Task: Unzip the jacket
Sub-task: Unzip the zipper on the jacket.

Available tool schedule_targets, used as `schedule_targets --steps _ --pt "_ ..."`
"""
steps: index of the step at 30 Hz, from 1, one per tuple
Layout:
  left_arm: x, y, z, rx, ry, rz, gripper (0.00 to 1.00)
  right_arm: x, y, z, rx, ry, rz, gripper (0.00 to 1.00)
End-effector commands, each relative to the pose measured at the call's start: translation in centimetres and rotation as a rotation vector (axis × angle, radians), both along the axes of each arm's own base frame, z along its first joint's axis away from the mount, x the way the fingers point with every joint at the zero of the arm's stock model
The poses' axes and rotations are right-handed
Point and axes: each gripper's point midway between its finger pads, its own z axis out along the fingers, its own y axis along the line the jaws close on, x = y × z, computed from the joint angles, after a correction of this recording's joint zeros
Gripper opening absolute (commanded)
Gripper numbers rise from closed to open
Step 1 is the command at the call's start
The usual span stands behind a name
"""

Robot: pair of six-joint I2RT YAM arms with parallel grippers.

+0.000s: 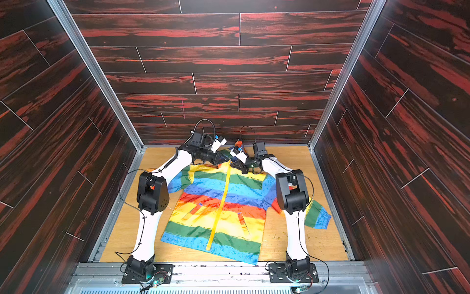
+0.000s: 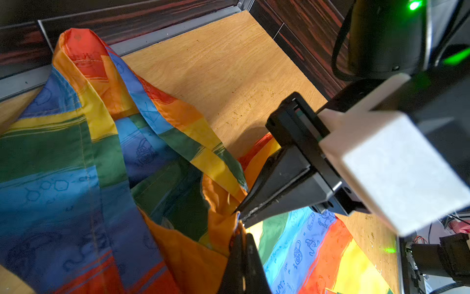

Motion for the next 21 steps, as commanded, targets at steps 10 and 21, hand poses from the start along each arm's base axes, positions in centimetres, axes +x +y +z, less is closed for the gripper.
schedule_targets --steps 10,21 --pt "3.4 0.7 4.6 -0.105 -0.036 0.201 0.0 1.3 -1.0 -2.1 -0.28 -0.135 -0.319 0.0" --pt "7.2 3.3 3.9 -0.138 0.013 0.401 0.0 1.7 -2.6 -3.5 -0.514 -0.262 -0.634 0.0"
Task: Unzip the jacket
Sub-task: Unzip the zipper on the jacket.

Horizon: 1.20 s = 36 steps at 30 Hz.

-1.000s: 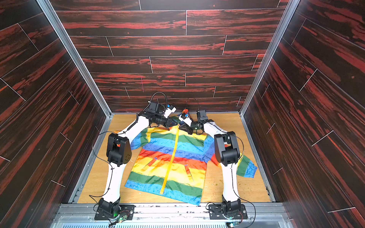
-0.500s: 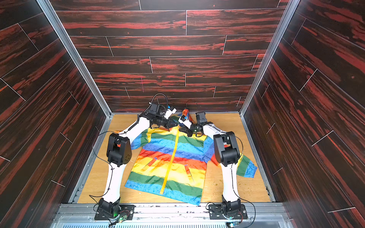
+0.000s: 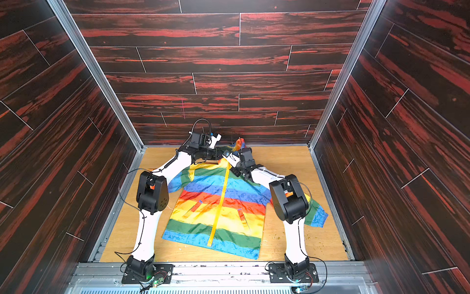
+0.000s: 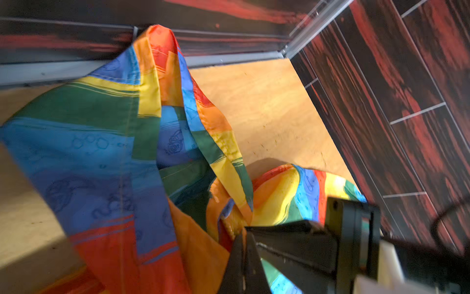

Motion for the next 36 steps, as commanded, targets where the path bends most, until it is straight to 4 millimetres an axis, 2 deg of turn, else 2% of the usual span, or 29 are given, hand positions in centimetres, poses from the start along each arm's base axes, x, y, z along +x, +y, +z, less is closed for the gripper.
schedule_targets --steps 1,5,9,14,20,23,27,36 --pt "3.0 1.9 3.7 -0.037 -0.106 0.114 0.0 -1.0 -2.5 -2.8 -0.157 0.025 -0.154 0.0" --pt "4.3 2.8 2.8 -0.058 -0.075 0.162 0.0 -2.1 -2.6 -4.0 -0.23 0.008 -0.204 0.0" --pt "5.4 3.3 1.5 -0.067 -0.046 0.187 0.0 -3.5 -2.2 -4.2 -0.298 -0.051 -0.223 0.0" --pt "6.9 4.4 -0.1 -0.08 -0.021 0.227 0.0 -6.6 -0.5 -4.6 -0.333 -0.083 -0.185 0.0" --pt "8.6 5.1 -1.6 -0.095 -0.002 0.258 0.0 -11.4 2.8 -6.0 -0.385 -0.022 -0.08 0.0" --pt "9.1 5.3 -2.6 -0.074 -0.004 0.267 0.0 -14.3 4.6 -6.6 -0.411 0.031 -0.017 0.0" --pt "9.5 5.6 -3.6 -0.048 -0.005 0.278 0.0 -19.4 6.6 -8.0 -0.47 0.111 0.075 0.0" --pt "10.3 6.0 -4.7 -0.013 -0.012 0.283 0.0 -30.8 8.5 -9.5 -0.52 0.27 0.185 0.0"
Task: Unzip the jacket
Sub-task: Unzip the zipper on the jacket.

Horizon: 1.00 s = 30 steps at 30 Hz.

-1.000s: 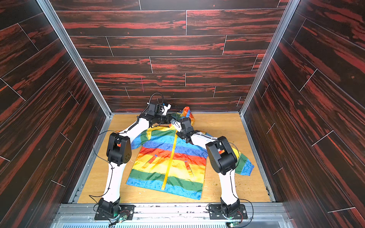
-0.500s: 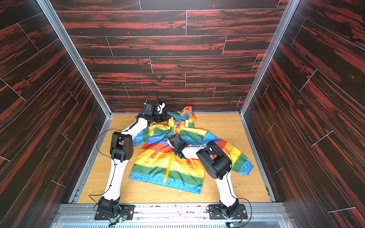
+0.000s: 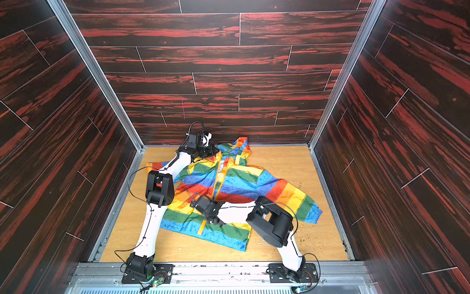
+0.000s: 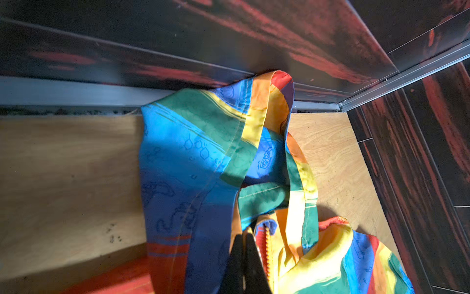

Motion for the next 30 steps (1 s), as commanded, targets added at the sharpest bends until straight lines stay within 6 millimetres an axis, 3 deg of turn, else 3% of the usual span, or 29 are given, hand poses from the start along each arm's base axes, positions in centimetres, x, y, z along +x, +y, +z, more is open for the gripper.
schedule_targets --steps 1,12,17,23,27,28,30 --pt "1.6 1.0 1.1 0.01 -0.057 0.039 0.0 -5.9 -1.2 -1.1 -0.077 0.142 0.018 0.0" --pt "2.0 1.4 0.7 0.026 -0.062 0.062 0.0 -14.5 0.2 0.0 -0.091 0.247 0.074 0.0" --pt "2.9 2.0 0.4 0.044 -0.083 0.097 0.0 -17.5 0.3 -0.7 -0.111 0.286 0.076 0.0" --pt "3.8 2.8 0.7 0.077 -0.12 0.121 0.0 -19.7 -0.5 -1.4 -0.106 0.327 0.05 0.0" --pt "3.0 2.7 1.9 0.026 -0.113 0.045 0.0 -18.6 -2.5 -1.4 -0.108 0.302 -0.019 0.0" --pt "2.4 2.9 2.2 0.02 -0.104 0.023 0.06 -18.3 -2.7 -1.2 -0.095 0.313 -0.042 0.06" --pt "1.5 3.7 3.1 0.028 -0.104 0.01 0.43 -17.8 -2.8 -0.5 -0.06 0.331 -0.07 0.42"
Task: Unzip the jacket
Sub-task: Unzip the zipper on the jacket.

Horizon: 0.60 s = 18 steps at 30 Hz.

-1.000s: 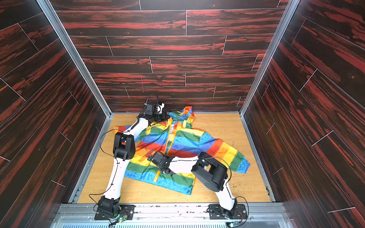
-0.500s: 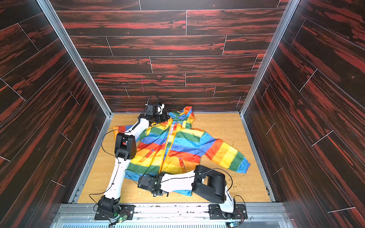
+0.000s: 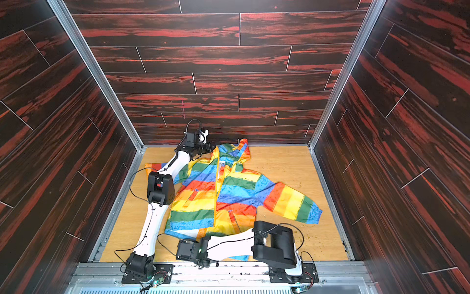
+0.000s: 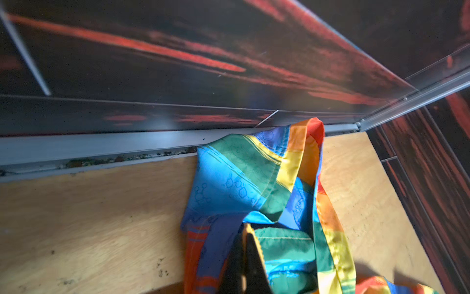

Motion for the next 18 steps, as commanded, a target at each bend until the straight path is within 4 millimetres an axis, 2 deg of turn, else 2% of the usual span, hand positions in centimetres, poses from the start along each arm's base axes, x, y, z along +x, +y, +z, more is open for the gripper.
schedule_targets --steps 1,2,6,8,9,10,11,13,15,18 --pt "-1.7 1.6 3.9 0.003 -0.039 -0.039 0.86 0.2 -2.3 0.2 -0.019 0.063 -0.086 0.47" --pt "-2.3 2.1 4.7 0.021 -0.063 -0.03 1.0 0.6 -2.2 1.1 0.012 0.06 -0.107 0.52" --pt "-5.7 4.8 8.7 0.091 -0.193 0.06 1.0 3.4 -2.0 5.6 0.214 0.117 -0.268 0.61" --pt "-7.5 6.8 10.4 0.104 -0.202 0.133 1.0 5.4 -3.0 7.9 0.319 0.161 -0.382 0.65" --pt "-8.6 8.0 11.1 0.114 -0.192 0.168 1.0 6.7 -3.6 8.9 0.374 0.188 -0.444 0.76" --pt "-9.6 9.2 11.5 0.133 -0.173 0.215 1.0 8.1 -4.7 9.8 0.421 0.213 -0.516 0.78" --pt "-10.5 10.6 11.6 0.162 -0.147 0.267 1.0 9.2 -5.5 10.5 0.456 0.234 -0.571 0.78" --pt "-13.3 12.7 11.2 0.257 -0.093 0.309 1.0 12.8 -8.5 11.4 0.525 0.242 -0.725 0.78" --pt "-16.2 13.4 10.7 0.312 -0.058 0.295 1.0 16.2 -11.7 11.7 0.538 0.205 -0.855 0.8" --pt "-20.9 14.4 7.5 0.383 0.104 0.276 1.0 21.4 -16.8 10.4 0.515 0.182 -1.046 0.81"
